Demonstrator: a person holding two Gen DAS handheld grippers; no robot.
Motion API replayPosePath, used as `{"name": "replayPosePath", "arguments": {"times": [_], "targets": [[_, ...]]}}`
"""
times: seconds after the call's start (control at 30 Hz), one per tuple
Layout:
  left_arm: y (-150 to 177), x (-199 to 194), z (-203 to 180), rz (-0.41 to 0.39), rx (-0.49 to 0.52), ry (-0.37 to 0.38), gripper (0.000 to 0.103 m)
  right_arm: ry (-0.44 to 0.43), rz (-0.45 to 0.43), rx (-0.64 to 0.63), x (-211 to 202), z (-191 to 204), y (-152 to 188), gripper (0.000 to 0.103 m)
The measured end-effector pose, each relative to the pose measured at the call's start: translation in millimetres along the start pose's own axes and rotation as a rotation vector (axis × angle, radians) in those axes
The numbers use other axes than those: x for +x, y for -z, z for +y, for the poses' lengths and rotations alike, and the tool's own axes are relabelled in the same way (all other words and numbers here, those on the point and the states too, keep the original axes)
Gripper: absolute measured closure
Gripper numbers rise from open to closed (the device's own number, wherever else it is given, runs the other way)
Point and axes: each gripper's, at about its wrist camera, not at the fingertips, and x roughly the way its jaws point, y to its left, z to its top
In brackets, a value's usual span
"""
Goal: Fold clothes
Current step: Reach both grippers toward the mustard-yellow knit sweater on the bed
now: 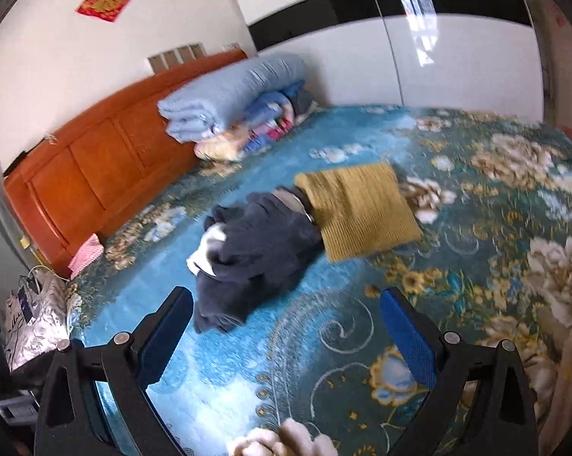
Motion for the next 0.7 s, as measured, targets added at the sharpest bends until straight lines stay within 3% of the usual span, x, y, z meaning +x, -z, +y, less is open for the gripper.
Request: {"name": "replayPosePath", "arguments": {"times": [0.23,0.53,0.7], "targets": [[-29,45,16,0.068,-0.022,0.010,0.000,0.076,0.100,0.000,44,0,-5,0.004],[-63,102,46,0.080,-0.054,0.063,0.000,0.190,0.146,-0.124,111,32,-26,0.004],[-68,124,61,0.088,-0.090,0.079,0.000,0.205,0.182,-0.161,143,39,-32,0.004]]}}
